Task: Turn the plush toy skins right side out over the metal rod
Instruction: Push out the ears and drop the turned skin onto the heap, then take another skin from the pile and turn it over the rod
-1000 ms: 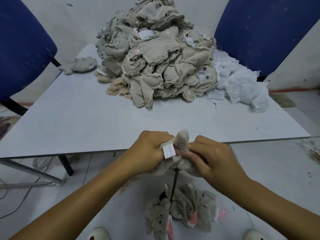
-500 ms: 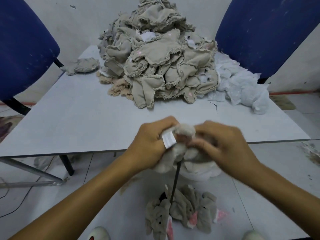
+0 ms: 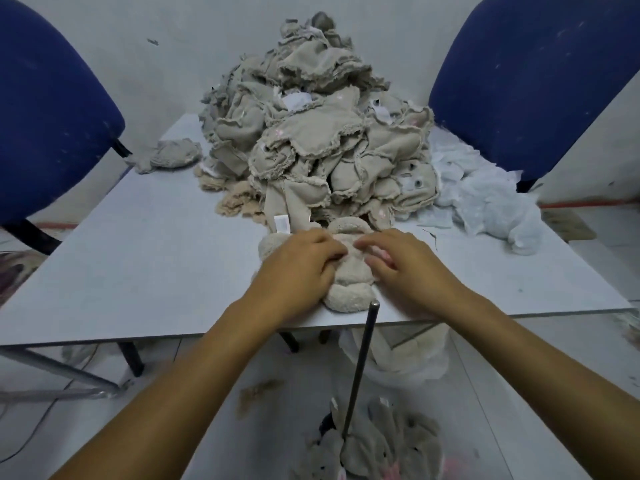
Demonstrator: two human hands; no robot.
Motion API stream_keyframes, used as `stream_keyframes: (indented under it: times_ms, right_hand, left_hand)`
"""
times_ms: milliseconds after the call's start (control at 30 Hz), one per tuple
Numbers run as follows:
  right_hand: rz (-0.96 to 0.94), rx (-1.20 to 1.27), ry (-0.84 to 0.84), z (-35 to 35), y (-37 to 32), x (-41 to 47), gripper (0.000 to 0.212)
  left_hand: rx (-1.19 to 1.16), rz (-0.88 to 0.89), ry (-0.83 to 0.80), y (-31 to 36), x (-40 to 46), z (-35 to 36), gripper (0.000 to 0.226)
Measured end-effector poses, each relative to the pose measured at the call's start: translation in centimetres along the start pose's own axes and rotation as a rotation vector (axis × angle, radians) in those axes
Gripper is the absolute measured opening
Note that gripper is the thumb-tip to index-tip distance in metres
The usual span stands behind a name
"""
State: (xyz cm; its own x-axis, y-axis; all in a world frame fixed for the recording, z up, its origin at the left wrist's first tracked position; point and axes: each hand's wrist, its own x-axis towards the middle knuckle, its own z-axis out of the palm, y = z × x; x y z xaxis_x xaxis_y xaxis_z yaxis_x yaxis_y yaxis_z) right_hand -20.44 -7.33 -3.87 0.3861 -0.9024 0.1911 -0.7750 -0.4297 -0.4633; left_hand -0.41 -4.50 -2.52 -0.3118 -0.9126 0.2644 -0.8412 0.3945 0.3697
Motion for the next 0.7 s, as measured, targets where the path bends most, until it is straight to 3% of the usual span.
stream_keyframes:
  times_ms: [67,333,500,600,700]
  right_hand:
    - [0.010,-0.028,0.010,0.4,0.1,-0.1,0.030]
    - [0.094,-0.041,0.146,-0.1,1.4,0.4,0.044]
    - [0.378,-0.196,-0.038,-1.2,3.3,1.2,0.060]
    - [0.376,-0.369,0.011,-1.6,3.4,1.2,0.056]
    - [0.308,-0.458,0.082,-2.3,3.4,1.3,0.034]
  left_hand:
    - [-0.042,-0.035,-0.066,0.1,0.6,0.7,0.035]
    - [-0.224,-0.173,0.043,2.7,2.9,2.9,0.024]
    - [-0.308,-0.167,0.013,4.3,4.0,3.6,0.025]
    - [-0.314,-0.189,-0.007,4.3,4.7,3.8,0.033]
    - [-0.307,-0.201,0.044,4.2,4.9,4.0,0.033]
